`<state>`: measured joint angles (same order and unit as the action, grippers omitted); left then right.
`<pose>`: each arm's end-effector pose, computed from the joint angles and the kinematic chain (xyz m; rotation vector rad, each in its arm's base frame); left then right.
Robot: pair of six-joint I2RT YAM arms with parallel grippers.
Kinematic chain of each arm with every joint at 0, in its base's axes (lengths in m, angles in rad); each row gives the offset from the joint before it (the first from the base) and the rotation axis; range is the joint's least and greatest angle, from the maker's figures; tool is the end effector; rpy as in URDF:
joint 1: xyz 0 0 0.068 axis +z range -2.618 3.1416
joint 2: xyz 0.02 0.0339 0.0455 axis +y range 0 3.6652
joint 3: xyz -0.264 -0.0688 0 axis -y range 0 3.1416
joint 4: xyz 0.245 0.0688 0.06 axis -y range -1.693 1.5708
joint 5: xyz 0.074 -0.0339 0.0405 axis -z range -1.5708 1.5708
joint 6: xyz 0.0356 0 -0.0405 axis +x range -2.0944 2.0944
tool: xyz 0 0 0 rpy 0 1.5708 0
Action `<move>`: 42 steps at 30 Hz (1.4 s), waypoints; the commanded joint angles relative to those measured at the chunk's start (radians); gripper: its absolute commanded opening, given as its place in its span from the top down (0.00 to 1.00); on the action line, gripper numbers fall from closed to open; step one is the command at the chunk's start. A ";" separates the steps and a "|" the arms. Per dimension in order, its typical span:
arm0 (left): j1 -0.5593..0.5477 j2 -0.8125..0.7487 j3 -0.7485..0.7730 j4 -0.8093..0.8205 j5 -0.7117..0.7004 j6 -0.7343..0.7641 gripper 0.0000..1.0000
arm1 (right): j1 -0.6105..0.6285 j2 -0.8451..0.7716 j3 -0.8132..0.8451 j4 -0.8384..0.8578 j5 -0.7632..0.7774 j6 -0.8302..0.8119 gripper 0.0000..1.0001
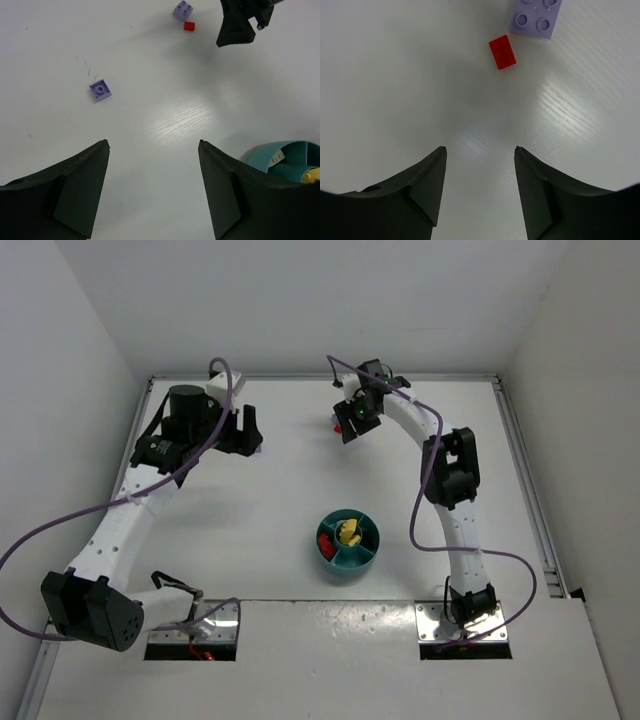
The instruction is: Sort the legos into containers by color
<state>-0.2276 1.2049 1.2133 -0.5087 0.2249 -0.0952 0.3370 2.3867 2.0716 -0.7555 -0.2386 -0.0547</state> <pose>0.2568 -0.0676 0.3699 0.2767 2.0671 -0.4302 0.4841 0.1785 0.1802 -0.5954 2.5843 0.4098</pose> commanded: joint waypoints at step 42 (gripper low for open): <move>0.088 0.058 0.000 -0.010 0.168 -0.038 0.22 | 0.057 0.269 0.217 0.078 -0.042 -0.203 0.93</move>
<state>-0.1535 1.2644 1.2045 -0.5346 0.3695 -0.1390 0.3882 2.6526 2.3318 -0.6266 -0.2619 -0.2619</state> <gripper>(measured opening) 0.775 0.146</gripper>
